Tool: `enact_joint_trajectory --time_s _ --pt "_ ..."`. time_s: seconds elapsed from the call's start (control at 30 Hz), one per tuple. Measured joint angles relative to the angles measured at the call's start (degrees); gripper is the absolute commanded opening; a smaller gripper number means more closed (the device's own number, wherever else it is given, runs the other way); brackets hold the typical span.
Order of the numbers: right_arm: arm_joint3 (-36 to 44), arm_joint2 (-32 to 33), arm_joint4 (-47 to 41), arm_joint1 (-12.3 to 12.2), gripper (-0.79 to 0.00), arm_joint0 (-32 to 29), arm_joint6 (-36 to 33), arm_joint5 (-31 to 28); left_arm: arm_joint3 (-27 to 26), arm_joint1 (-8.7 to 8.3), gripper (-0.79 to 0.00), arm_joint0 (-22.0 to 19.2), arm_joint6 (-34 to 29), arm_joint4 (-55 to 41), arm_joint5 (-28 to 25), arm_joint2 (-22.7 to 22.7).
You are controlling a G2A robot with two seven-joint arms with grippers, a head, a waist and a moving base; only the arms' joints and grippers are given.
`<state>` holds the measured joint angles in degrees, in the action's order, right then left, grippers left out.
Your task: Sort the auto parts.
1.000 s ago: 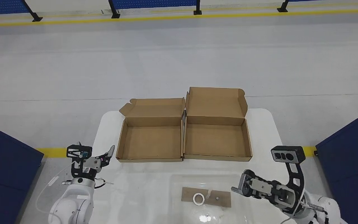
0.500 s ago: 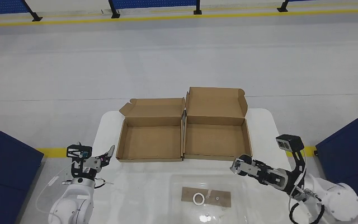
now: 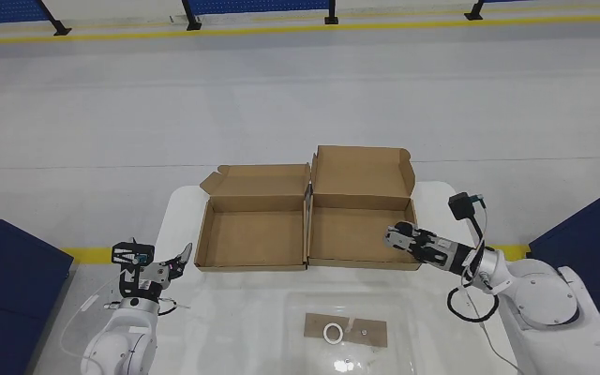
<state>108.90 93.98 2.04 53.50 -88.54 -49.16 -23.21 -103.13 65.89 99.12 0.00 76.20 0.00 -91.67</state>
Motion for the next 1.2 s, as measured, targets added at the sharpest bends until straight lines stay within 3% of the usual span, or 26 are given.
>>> enact_joint_trajectory --time_s 0.5,0.63,0.9,1.2 --pt "-0.4 -0.6 1.7 0.1 -0.785 0.4 1.3 1.9 0.0 0.0 0.0 0.0 0.0 0.0 0.0 0.0" --pt "-2.6 -3.8 8.9 0.2 -0.785 4.6 3.3 9.1 0.0 0.0 0.0 0.0 0.0 0.0 0.0 0.0" --pt "-12.6 -18.0 28.5 1.9 -0.785 18.1 8.2 23.2 0.0 0.0 0.0 0.0 0.0 0.0 0.0 0.0" --pt "-26.5 -31.2 37.1 5.0 -0.785 29.2 8.6 32.6 0.0 0.0 0.0 0.0 0.0 0.0 0.0 0.0"
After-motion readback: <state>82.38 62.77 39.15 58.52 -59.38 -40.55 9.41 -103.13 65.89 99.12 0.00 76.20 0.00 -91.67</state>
